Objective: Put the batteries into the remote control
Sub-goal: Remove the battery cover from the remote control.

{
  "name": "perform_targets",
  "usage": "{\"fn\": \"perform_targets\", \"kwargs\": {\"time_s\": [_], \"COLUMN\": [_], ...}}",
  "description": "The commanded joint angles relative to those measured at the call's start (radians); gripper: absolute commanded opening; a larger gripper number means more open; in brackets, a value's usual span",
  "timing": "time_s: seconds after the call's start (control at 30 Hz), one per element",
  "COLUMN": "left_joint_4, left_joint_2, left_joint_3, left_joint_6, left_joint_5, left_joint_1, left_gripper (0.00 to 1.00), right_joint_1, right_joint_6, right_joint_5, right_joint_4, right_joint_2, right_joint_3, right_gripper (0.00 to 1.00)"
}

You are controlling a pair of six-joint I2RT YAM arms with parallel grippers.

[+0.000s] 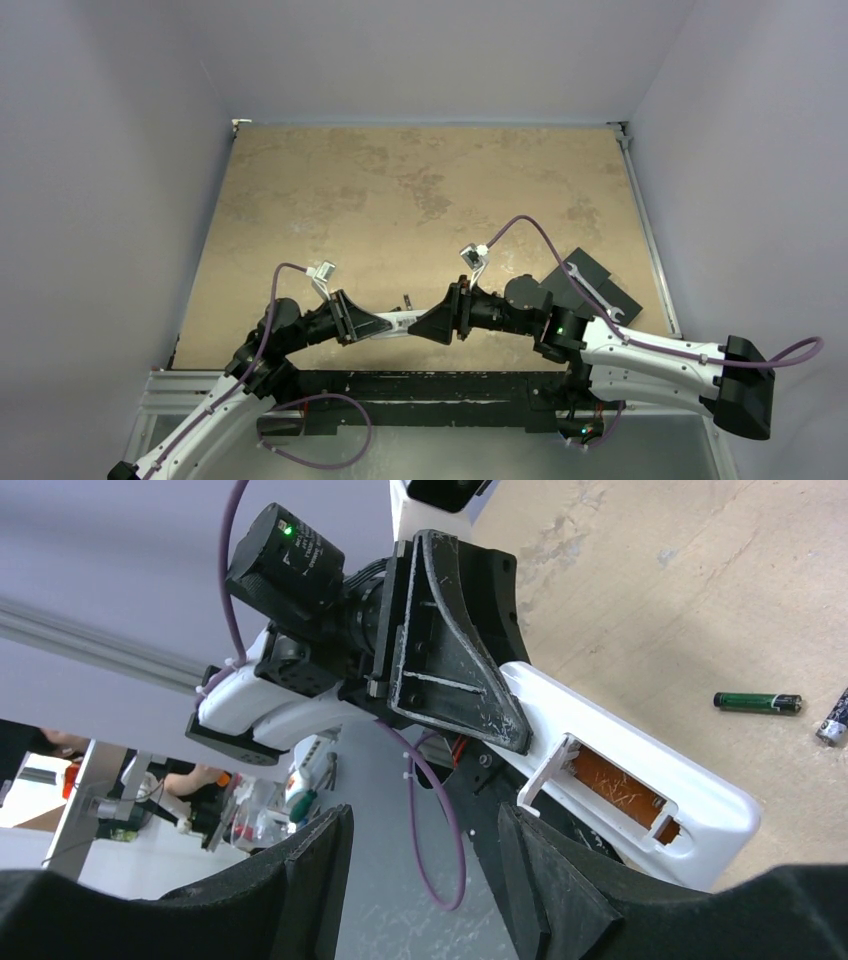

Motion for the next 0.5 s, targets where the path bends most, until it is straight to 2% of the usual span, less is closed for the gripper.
{"fn": "perform_targets", "kwargs": {"time_s": [0.0, 0.47], "left_joint_4": [0.062, 0.031], "left_joint_2": [-0.004, 0.023], "left_joint_3": [0.018, 0.009], "left_joint_6": [0.001, 0.007], "left_joint_5": [0.017, -0.011], "left_joint_1": [-0.006, -0.006], "left_gripper": [0.00, 0.00], "right_joint_1": [0.005, 0.005], "right_joint_6": [0.000, -0.012], "right_joint_5": [0.003, 0.054], "right_joint_4": [0.017, -0.043], "right_joint_2": [-0.020, -0.026], "right_joint_3": [-0.004, -0.007], "right_gripper": [0.63, 0.63]}}
